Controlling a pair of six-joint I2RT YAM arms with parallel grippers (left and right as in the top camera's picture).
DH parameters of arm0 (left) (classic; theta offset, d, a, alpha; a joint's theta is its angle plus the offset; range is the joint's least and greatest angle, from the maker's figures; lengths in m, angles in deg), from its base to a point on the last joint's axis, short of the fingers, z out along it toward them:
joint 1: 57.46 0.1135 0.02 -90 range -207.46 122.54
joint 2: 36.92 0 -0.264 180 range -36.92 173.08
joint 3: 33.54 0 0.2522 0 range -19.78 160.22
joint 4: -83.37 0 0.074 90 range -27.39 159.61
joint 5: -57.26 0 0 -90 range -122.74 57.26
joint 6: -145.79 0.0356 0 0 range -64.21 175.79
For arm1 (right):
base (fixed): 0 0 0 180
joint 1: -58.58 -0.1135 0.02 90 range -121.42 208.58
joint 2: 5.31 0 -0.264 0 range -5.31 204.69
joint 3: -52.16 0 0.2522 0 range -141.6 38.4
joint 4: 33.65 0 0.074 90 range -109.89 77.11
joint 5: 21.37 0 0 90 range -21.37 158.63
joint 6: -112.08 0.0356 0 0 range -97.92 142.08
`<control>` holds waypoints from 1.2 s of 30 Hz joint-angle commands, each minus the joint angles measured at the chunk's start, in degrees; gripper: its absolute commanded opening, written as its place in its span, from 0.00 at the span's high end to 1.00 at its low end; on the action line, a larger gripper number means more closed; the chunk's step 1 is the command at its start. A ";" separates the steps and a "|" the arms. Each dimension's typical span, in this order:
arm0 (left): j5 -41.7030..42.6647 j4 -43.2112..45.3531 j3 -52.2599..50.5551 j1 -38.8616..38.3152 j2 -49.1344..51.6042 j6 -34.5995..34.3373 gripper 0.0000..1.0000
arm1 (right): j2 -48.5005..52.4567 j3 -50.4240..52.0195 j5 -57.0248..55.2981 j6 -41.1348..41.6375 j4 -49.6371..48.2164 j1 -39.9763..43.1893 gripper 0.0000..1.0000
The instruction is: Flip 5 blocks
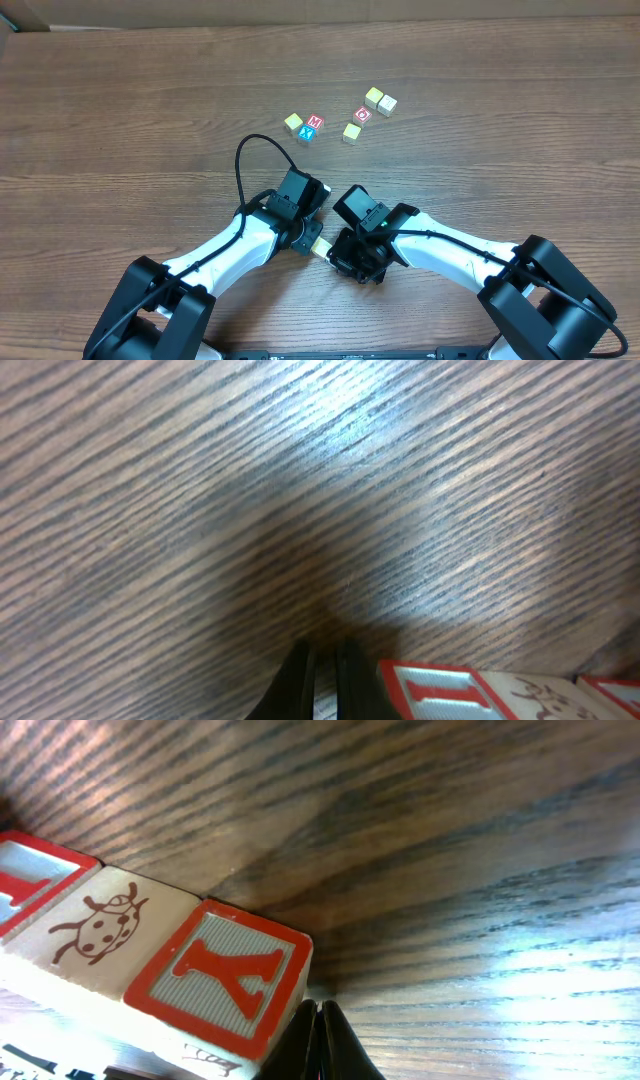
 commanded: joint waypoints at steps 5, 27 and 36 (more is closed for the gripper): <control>0.11 -0.09 -2.89 -0.15 3.89 1.79 0.96 | -0.09 -0.24 0.72 0.26 -0.81 -0.61 0.96; -0.09 -1.55 -2.89 -0.15 3.89 1.68 0.96 | -0.09 -0.24 -10.32 -6.86 2.21 -0.66 0.96; -0.04 -3.34 -2.89 -0.15 3.89 1.68 0.96 | -0.09 -0.24 -14.12 -11.04 0.68 -0.66 0.96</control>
